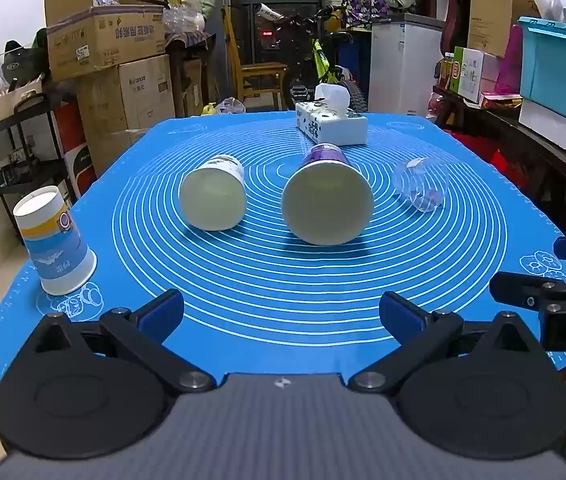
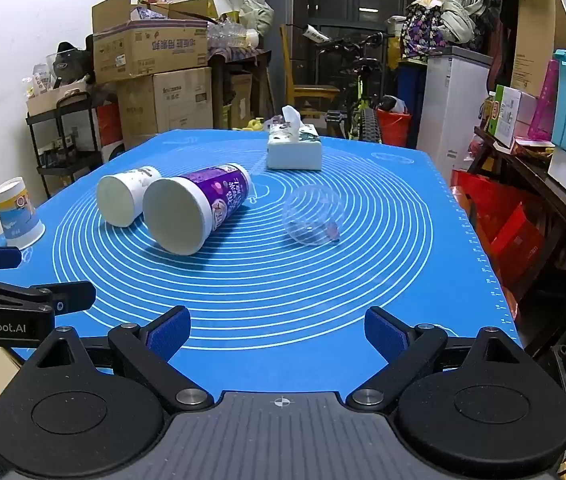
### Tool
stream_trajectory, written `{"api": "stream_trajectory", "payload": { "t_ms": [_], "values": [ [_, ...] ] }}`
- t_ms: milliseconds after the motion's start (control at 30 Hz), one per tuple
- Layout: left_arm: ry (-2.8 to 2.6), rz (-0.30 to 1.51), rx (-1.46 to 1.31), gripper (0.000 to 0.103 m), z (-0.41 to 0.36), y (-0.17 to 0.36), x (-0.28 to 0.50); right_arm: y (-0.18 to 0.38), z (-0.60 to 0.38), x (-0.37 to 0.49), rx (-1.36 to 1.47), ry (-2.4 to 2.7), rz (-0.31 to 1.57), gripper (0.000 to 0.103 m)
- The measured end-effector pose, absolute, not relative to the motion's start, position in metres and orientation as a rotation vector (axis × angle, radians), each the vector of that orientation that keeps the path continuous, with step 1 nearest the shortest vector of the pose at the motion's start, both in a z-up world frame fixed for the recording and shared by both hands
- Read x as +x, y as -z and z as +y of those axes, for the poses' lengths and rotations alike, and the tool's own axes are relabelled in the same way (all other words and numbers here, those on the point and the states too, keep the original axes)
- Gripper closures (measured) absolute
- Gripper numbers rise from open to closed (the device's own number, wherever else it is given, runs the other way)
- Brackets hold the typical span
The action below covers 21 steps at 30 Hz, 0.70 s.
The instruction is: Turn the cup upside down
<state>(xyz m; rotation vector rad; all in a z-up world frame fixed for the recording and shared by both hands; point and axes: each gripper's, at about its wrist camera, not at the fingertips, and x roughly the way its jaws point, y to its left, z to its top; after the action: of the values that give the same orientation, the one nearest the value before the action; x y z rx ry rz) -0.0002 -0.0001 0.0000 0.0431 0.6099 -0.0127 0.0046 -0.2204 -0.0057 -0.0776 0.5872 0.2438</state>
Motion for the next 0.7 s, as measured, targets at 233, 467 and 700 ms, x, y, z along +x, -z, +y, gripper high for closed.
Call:
{"api": "stream_trajectory", "payload": {
  "t_ms": [233, 467, 700],
  "values": [
    [0.013, 0.611, 0.038, 0.000, 0.0016, -0.0012, -0.0005, 0.0057, -0.2202, 0.0048, -0.081, -0.243, 0.587, 0.009],
    [0.015, 0.609, 0.044, 0.001, -0.0003, -0.0022, 0.0009, 0.0061, -0.2202, 0.0052, -0.080, -0.243, 0.589, 0.009],
    [0.016, 0.609, 0.044, 0.000, 0.0005, -0.0038, -0.0002, 0.0064, -0.2200, 0.0052, -0.081, -0.243, 0.591, 0.009]
  ]
}}
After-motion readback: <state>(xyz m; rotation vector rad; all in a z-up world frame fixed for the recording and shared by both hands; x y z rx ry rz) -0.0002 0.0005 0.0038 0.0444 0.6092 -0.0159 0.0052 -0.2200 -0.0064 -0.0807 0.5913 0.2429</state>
